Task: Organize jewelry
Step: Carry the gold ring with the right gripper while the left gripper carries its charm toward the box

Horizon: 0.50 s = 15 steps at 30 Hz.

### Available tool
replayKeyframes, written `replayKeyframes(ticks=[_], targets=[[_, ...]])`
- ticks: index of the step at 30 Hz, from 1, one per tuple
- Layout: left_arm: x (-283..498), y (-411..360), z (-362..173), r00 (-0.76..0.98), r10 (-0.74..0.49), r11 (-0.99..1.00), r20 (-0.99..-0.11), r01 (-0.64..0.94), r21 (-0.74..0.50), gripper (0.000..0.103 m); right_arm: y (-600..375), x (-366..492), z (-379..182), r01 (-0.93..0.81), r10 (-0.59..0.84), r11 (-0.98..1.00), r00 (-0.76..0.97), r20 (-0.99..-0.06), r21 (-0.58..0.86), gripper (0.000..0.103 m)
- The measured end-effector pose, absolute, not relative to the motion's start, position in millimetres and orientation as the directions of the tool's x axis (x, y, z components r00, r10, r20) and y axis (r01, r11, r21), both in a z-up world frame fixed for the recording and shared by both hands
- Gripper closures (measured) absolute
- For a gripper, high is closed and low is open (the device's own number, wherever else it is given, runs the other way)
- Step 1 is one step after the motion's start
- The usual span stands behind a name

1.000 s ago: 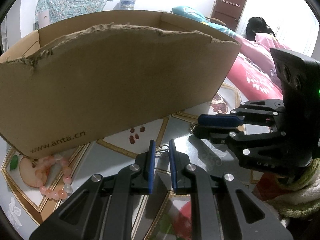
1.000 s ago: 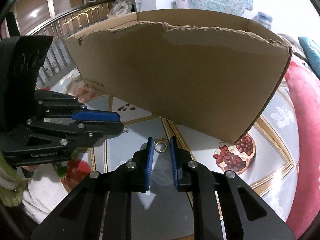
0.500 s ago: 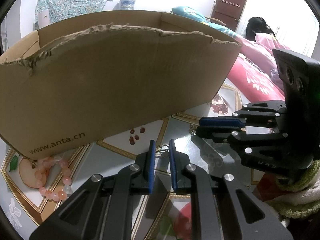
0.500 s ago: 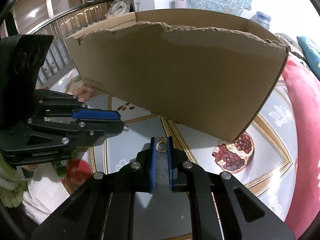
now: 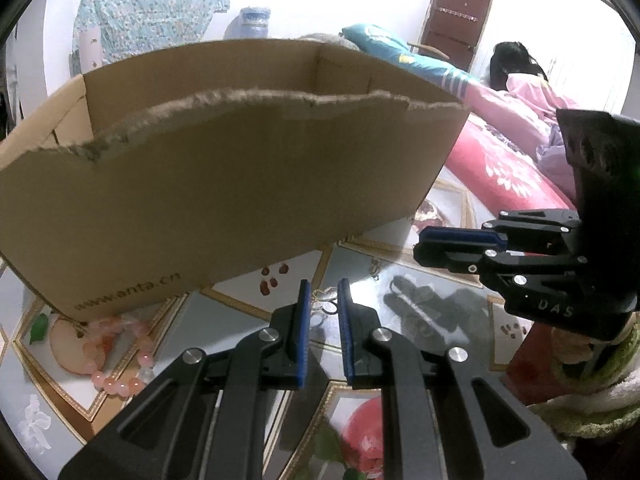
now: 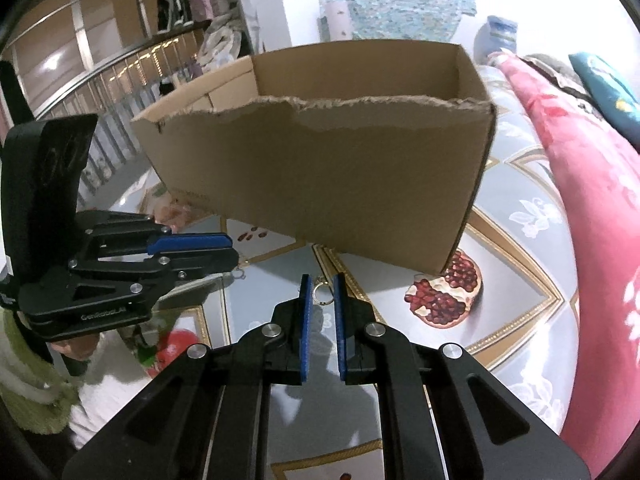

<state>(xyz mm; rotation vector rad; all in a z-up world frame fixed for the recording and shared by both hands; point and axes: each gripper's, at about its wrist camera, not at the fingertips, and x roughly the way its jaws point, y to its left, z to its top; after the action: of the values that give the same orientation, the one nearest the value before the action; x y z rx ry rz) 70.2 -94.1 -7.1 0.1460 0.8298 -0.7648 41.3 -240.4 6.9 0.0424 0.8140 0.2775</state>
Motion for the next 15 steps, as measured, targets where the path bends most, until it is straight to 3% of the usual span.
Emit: replayKeyframes(ticks=[15], targets=[[44, -82, 34, 0.498, -0.575, 0.732, -0.65, 0.668, -0.137, 0.09, -253, 23, 40, -0.21, 0.291, 0.957, 0.724, -0.625, 0.201, 0.095]])
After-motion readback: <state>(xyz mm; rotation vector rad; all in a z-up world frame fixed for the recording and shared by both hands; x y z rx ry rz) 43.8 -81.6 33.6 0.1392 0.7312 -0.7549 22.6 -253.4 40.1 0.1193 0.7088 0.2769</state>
